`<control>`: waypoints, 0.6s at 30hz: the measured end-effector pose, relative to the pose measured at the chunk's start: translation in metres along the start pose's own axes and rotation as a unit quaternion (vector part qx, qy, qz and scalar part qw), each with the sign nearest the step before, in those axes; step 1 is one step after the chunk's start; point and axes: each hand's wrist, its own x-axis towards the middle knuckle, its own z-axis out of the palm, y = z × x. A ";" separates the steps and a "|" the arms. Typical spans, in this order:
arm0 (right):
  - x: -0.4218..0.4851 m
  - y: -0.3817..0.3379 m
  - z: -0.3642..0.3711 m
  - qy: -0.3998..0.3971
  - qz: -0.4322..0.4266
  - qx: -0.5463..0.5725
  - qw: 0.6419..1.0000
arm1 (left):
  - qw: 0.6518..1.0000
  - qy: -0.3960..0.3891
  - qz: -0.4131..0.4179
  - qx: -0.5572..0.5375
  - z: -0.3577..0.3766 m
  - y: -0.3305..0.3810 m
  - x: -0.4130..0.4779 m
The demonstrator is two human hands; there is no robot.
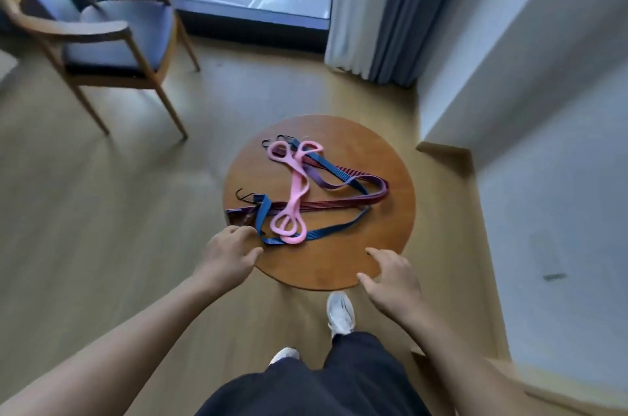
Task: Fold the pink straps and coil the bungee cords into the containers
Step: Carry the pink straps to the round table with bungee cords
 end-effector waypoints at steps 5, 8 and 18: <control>0.102 -0.041 0.006 -0.084 -0.054 -0.028 0.995 | 0.992 0.032 -0.109 -0.051 -0.007 -0.004 0.028; 0.163 -0.062 0.014 -0.145 -0.102 -0.066 0.982 | 0.984 0.035 -0.162 -0.072 -0.001 0.003 0.046; 0.313 -0.081 0.058 -0.276 -0.265 -0.270 0.883 | 0.968 -0.011 -0.224 -0.109 0.035 0.043 0.112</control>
